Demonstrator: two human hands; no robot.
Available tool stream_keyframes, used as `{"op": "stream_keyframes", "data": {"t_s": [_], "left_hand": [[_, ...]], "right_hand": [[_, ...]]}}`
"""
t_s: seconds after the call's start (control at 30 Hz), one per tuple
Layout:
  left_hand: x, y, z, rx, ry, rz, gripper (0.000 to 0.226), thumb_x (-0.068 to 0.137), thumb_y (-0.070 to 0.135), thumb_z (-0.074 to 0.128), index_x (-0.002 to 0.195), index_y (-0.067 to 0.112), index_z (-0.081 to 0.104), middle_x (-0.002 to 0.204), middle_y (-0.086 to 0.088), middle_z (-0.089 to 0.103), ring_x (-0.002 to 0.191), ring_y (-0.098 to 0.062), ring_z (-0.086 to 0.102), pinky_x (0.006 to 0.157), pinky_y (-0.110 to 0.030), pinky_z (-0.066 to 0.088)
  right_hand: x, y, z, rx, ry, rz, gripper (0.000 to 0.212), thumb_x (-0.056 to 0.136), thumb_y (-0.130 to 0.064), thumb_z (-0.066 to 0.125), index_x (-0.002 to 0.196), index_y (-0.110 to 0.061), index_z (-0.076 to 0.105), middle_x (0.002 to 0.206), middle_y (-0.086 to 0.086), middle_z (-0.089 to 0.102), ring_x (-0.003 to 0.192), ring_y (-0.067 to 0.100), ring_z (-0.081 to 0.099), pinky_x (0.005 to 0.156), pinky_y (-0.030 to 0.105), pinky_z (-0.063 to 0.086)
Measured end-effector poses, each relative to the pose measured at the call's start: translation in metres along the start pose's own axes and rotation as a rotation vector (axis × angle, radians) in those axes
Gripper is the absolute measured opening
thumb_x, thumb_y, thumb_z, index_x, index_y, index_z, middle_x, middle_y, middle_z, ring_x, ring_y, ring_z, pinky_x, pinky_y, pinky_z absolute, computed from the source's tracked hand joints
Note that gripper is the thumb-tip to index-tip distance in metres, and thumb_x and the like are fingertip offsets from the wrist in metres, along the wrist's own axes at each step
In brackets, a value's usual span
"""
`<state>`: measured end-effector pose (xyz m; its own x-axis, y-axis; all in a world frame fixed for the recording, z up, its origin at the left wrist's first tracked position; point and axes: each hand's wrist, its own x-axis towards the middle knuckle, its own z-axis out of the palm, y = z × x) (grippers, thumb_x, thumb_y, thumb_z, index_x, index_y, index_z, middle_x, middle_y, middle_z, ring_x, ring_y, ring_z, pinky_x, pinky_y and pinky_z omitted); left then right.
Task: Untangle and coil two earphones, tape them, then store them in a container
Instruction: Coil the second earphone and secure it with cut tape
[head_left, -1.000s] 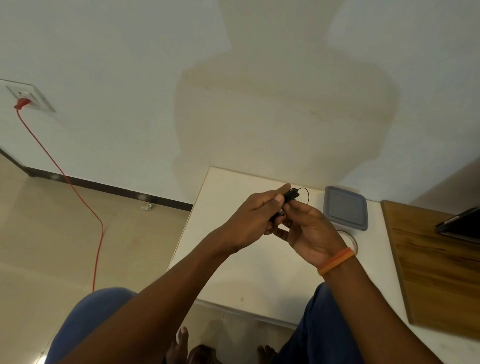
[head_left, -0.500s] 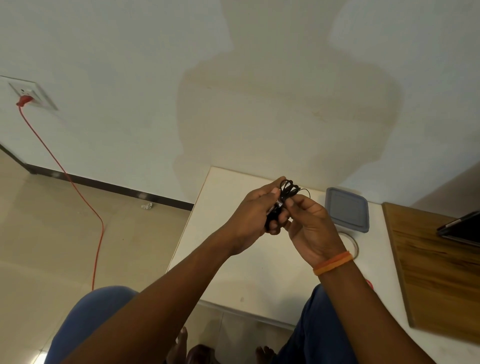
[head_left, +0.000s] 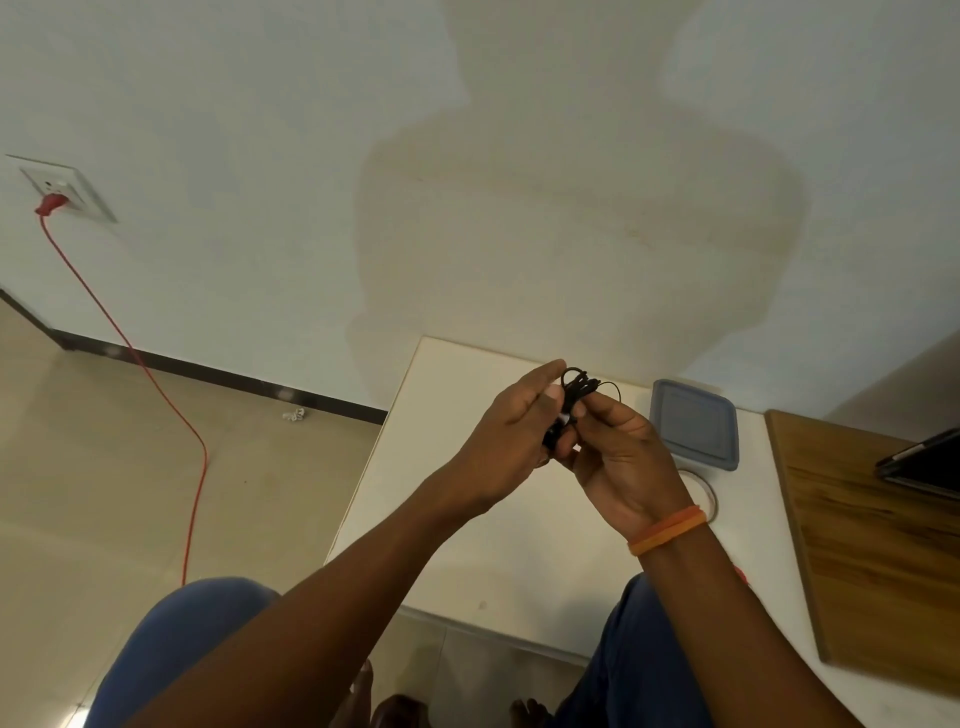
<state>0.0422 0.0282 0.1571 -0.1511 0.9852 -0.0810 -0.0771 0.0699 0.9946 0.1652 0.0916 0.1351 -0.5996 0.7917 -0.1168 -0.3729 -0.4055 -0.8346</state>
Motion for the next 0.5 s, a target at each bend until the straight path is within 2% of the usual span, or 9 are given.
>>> {"op": "stream_keyframes", "data": {"t_s": [0.07, 0.13, 0.2, 0.27, 0.33, 0.4, 0.47, 0.5], "left_hand": [[0.0001, -0.0003, -0.0006, -0.033, 0.003, -0.019, 0.039, 0.108, 0.022, 0.034, 0.145, 0.013, 0.043, 0.079, -0.010, 0.053, 0.064, -0.023, 0.048, 0.052, -0.032, 0.040], [-0.0002, 0.0008, -0.0019, -0.084, -0.064, -0.011, 0.042, 0.107, 0.026, 0.038, 0.147, 0.015, 0.041, 0.072, -0.001, 0.055, 0.062, -0.013, 0.048, 0.053, -0.025, 0.039], [-0.0002, 0.0029, -0.0022, -0.115, -0.136, -0.010, 0.049, 0.101, 0.032, 0.041, 0.147, 0.015, 0.040, 0.075, -0.007, 0.054, 0.062, -0.010, 0.046, 0.056, -0.023, 0.036], [0.0000, 0.0044, -0.0024, -0.100, -0.186, 0.013, 0.049, 0.099, 0.035, 0.040, 0.142, 0.014, 0.044, 0.082, -0.015, 0.047, 0.063, -0.012, 0.043, 0.056, -0.023, 0.033], [-0.0007, 0.0057, -0.0025, -0.072, -0.235, 0.047, 0.038, 0.102, 0.034, 0.037, 0.132, 0.013, 0.048, 0.080, -0.012, 0.045, 0.062, -0.013, 0.040, 0.055, -0.022, 0.032], [-0.0035, 0.0082, -0.0031, -0.052, -0.256, 0.056, 0.030, 0.103, 0.033, 0.036, 0.126, 0.020, 0.049, 0.072, -0.001, 0.049, 0.062, -0.012, 0.041, 0.055, -0.021, 0.033], [-0.0052, 0.0079, -0.0045, -0.019, -0.215, 0.019, 0.034, 0.102, 0.036, 0.038, 0.135, 0.033, 0.046, 0.073, 0.002, 0.058, 0.064, -0.013, 0.052, 0.057, -0.018, 0.044], [-0.0048, 0.0062, -0.0052, 0.007, -0.175, -0.007, 0.041, 0.104, 0.037, 0.038, 0.145, 0.034, 0.037, 0.087, -0.009, 0.065, 0.076, -0.023, 0.063, 0.072, -0.012, 0.026]], "right_hand": [[-0.0002, -0.0027, -0.0008, 0.068, -0.038, 0.013, 0.028, 0.085, -0.003, 0.053, 0.087, -0.012, 0.079, 0.080, 0.007, 0.072, 0.068, 0.017, 0.069, 0.061, 0.026, 0.056], [-0.0008, -0.0052, -0.0024, 0.108, -0.085, 0.036, 0.030, 0.086, -0.004, 0.050, 0.092, -0.012, 0.078, 0.081, 0.009, 0.072, 0.069, 0.020, 0.069, 0.061, 0.030, 0.057], [-0.0018, -0.0073, -0.0022, 0.094, -0.121, 0.053, 0.030, 0.087, -0.007, 0.049, 0.094, -0.013, 0.077, 0.076, 0.012, 0.069, 0.064, 0.025, 0.066, 0.060, 0.036, 0.056], [-0.0025, -0.0093, -0.0003, 0.072, -0.120, 0.069, 0.023, 0.083, -0.011, 0.057, 0.092, -0.015, 0.078, 0.082, 0.012, 0.069, 0.064, 0.029, 0.063, 0.057, 0.038, 0.056], [-0.0030, -0.0107, -0.0004, 0.083, -0.118, 0.080, 0.022, 0.078, -0.014, 0.063, 0.095, -0.016, 0.078, 0.089, 0.011, 0.071, 0.065, 0.030, 0.065, 0.054, 0.036, 0.056], [-0.0026, -0.0101, -0.0031, 0.119, -0.116, 0.096, 0.027, 0.085, -0.007, 0.058, 0.105, -0.014, 0.074, 0.095, 0.011, 0.071, 0.068, 0.026, 0.069, 0.055, 0.035, 0.057], [-0.0016, -0.0073, -0.0066, 0.128, -0.077, 0.128, 0.030, 0.087, -0.004, 0.053, 0.115, -0.008, 0.064, 0.098, 0.015, 0.068, 0.076, 0.029, 0.068, 0.060, 0.040, 0.057], [-0.0009, -0.0053, -0.0081, 0.110, -0.049, 0.141, 0.027, 0.086, -0.004, 0.055, 0.113, -0.006, 0.060, 0.097, 0.016, 0.066, 0.080, 0.032, 0.066, 0.063, 0.043, 0.057]]}}
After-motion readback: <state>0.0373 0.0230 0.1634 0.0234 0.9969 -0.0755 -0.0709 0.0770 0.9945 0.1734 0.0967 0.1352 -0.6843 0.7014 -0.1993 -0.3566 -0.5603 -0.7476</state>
